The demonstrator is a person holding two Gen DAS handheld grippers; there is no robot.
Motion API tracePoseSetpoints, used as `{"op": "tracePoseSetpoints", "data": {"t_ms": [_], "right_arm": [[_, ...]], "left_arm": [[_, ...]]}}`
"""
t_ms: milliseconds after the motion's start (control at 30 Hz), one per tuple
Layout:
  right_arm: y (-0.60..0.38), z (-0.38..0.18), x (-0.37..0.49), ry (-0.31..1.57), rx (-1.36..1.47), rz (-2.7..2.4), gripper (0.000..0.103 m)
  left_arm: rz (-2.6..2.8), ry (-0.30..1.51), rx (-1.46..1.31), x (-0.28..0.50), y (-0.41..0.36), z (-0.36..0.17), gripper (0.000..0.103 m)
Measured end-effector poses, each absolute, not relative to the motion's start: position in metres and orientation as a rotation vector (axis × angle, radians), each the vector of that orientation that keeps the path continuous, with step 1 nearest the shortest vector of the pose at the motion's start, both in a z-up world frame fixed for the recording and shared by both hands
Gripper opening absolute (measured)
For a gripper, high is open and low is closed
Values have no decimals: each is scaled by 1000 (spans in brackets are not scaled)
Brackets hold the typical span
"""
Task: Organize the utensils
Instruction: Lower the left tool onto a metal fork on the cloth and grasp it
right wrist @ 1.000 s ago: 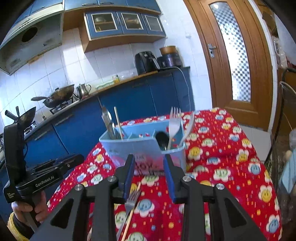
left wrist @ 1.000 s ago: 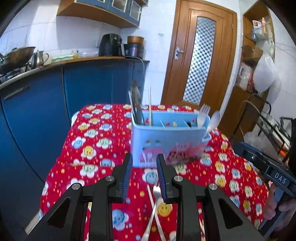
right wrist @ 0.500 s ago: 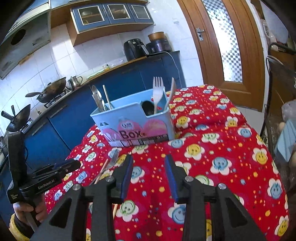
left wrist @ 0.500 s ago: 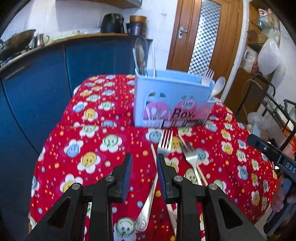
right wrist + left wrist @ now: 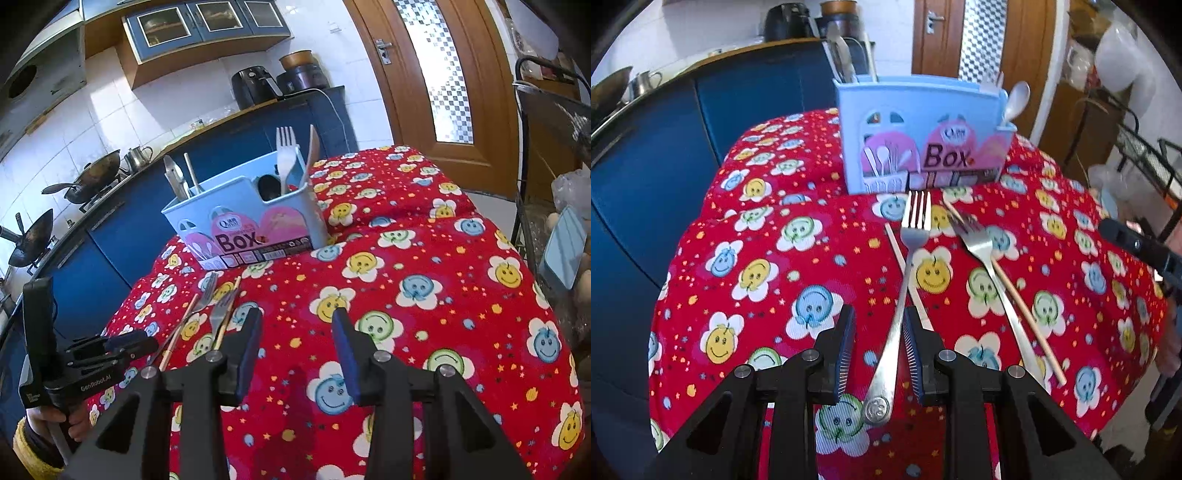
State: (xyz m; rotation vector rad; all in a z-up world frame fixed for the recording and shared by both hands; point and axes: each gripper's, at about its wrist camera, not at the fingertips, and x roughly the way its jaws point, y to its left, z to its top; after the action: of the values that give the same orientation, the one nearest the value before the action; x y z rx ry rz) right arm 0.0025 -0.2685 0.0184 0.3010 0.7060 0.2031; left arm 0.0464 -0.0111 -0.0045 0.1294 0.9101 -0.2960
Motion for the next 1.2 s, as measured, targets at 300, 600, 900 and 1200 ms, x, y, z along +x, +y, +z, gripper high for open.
{"op": "tracePoseSetpoints", "data": {"t_ms": [300, 600, 900, 1200], "right_arm": [[-271, 11, 3, 723, 314, 205, 43], [-274, 8, 3, 728, 327, 207, 43], [-274, 7, 3, 735, 327, 212, 43], [-264, 9, 2, 741, 312, 232, 43]], "left_arm": [[-295, 939, 261, 57, -29, -12, 27], [-341, 1005, 186, 89, -29, -11, 6], [-308, 976, 43, 75, -8, -8, 4], [-264, 955, -35, 44, 25, 1, 4]]}}
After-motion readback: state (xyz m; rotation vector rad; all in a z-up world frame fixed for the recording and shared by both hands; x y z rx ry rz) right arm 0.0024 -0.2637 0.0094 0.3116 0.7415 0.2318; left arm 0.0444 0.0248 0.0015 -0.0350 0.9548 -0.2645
